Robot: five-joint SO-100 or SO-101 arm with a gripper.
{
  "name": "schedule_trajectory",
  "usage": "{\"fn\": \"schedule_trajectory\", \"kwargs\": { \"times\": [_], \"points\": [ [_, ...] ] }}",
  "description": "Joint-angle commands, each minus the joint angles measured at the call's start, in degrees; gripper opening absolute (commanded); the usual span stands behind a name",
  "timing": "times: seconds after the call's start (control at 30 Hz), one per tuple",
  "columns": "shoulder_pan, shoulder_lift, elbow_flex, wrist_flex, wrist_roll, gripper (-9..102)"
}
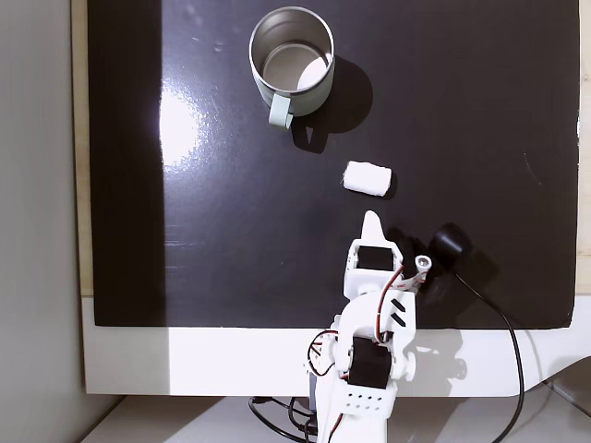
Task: Grasp a gauze and put it in the cup.
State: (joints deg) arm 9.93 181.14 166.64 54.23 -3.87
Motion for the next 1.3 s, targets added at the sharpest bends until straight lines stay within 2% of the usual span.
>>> {"fn": "schedule_trajectory", "kwargs": {
  "times": [0.0,0.33,0.63,1.0,1.27],
  "points": [
    [0.26,-3.16,-6.77,1.76,-0.7,5],
    [-1.32,-33.57,-24.35,1.49,-4.22,19],
    [-1.49,-57.48,-36.83,2.72,-6.33,26],
    [-2.2,-82.09,-48.16,3.87,-9.93,27],
    [-2.72,-90.0,-51.33,3.96,-12.66,26]
  ]
}}
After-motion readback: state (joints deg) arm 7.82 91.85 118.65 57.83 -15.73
